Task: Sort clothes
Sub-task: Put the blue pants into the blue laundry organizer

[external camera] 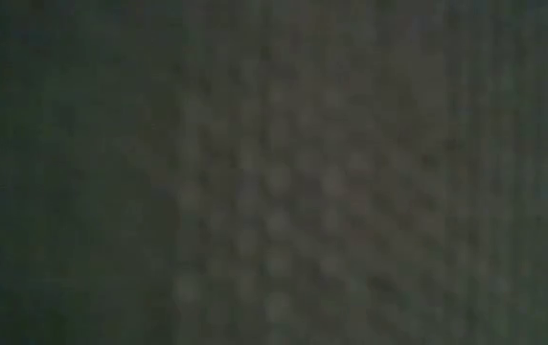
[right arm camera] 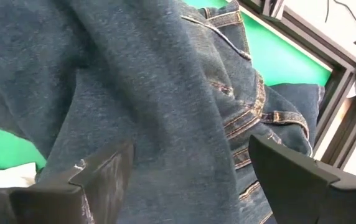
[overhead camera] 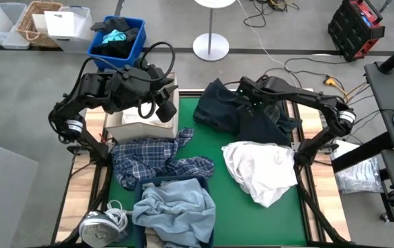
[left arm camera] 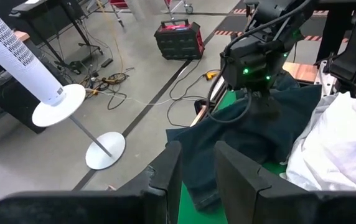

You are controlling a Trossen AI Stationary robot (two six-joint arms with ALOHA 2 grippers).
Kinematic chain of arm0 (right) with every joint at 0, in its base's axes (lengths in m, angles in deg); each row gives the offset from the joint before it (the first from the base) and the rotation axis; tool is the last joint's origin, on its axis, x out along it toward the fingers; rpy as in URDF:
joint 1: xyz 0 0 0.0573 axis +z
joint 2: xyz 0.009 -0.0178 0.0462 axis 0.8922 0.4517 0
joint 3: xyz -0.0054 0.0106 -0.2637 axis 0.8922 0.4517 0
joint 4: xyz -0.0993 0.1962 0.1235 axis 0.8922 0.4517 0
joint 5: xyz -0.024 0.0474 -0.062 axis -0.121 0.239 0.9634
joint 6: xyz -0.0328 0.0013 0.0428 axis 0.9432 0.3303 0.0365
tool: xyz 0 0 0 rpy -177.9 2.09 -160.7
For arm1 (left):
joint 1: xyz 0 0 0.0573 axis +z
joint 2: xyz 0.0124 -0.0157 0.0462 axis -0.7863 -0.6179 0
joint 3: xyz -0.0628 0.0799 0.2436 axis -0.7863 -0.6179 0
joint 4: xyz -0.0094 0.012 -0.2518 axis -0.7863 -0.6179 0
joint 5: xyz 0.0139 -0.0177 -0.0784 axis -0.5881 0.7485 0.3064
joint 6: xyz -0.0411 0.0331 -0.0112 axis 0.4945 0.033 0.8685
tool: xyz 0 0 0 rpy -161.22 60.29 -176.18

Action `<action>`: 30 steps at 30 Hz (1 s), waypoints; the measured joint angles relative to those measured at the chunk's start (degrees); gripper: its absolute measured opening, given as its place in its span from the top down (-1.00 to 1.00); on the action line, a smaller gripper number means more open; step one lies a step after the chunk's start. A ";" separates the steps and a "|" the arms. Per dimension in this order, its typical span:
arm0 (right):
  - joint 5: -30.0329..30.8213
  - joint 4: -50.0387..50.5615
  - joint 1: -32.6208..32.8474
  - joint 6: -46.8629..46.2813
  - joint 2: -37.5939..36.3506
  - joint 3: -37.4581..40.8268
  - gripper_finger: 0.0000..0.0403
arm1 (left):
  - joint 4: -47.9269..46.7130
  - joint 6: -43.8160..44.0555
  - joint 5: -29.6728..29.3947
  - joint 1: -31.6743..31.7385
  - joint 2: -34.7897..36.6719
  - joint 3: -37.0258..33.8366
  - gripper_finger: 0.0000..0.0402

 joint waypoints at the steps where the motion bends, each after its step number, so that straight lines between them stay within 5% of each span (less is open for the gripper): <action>1: 0.00 0.00 -0.23 0.29 0.00 0.02 -0.53 | -0.02 0.02 0.00 0.00 0.00 0.00 0.63; 20: -3.00 -4.03 -3.32 2.92 0.64 2.18 -0.50 | 0.11 -2.14 -0.09 0.01 -2.54 0.01 0.63; 30: -6.01 -7.03 -5.07 8.02 7.20 4.47 -0.24 | 0.14 -0.87 -0.25 0.02 -2.22 0.01 0.63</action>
